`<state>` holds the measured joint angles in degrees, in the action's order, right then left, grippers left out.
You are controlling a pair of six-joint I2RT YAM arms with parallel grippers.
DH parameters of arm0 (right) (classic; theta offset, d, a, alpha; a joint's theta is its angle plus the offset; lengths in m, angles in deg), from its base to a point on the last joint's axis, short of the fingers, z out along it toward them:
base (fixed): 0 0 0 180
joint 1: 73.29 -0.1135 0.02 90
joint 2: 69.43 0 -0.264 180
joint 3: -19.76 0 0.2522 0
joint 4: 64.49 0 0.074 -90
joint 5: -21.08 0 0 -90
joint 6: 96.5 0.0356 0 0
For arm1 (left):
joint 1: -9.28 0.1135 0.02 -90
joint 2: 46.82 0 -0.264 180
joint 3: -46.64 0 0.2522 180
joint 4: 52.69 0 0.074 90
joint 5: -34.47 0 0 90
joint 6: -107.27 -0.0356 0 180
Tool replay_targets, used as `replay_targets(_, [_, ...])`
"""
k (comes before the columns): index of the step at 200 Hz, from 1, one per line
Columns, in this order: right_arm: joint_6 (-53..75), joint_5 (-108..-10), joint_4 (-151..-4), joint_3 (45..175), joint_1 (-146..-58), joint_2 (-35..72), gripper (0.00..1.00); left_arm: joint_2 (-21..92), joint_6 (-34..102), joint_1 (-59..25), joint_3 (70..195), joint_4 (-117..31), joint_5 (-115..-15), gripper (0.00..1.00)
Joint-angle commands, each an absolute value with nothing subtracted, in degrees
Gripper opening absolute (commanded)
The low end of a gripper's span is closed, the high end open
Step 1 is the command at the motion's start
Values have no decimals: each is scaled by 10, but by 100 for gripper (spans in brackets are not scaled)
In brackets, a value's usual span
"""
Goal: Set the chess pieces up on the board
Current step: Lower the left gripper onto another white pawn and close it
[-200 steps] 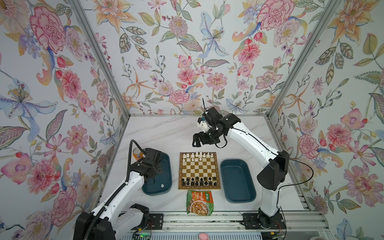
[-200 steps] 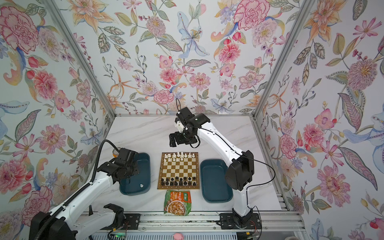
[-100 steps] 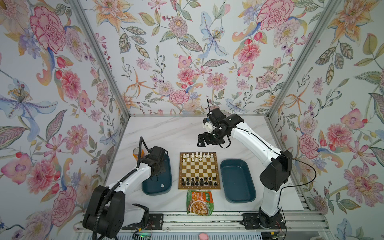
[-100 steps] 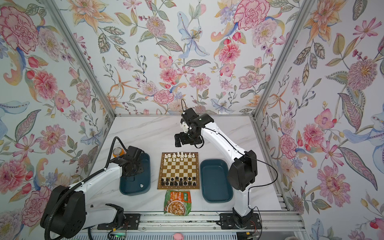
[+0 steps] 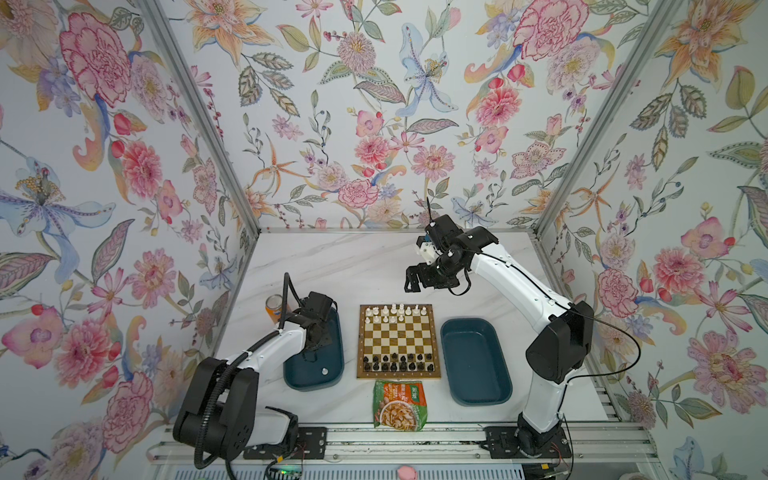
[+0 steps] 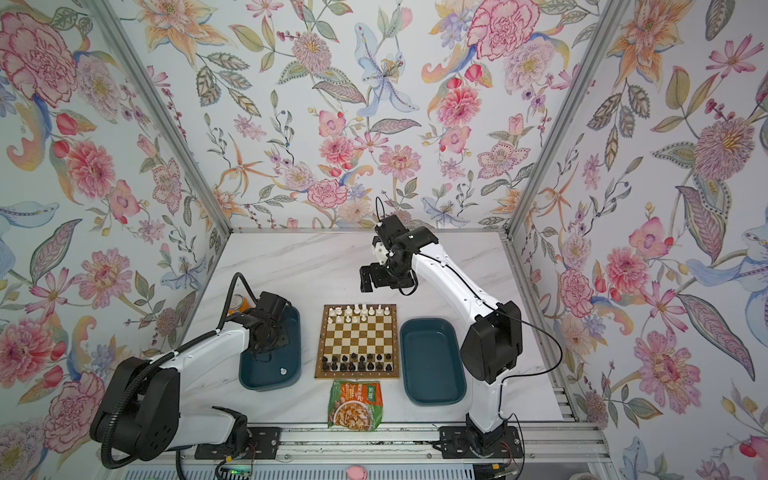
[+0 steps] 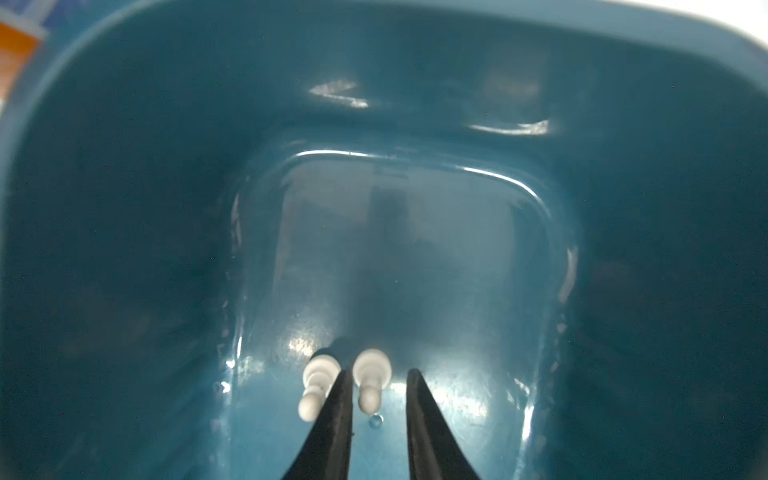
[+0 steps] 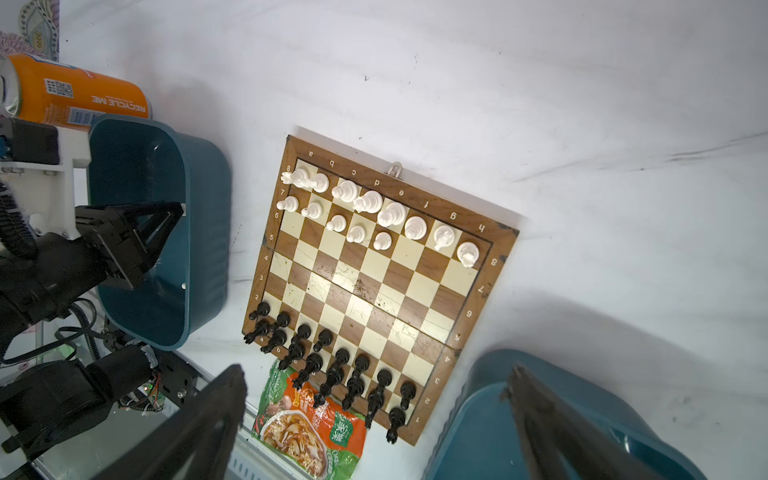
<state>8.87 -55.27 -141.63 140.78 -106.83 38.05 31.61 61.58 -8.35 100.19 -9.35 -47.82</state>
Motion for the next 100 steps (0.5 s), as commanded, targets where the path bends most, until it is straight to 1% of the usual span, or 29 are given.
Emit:
replay_targets(1, [83, -552, -1419, 1401, -1063, 358, 99, 327, 605, -76, 1016, -97, -480, 25])
replay_targets(100, [90, -556, -1418, 1404, -1064, 358, 99, 337, 594, -70, 1013, -103, -481, 21])
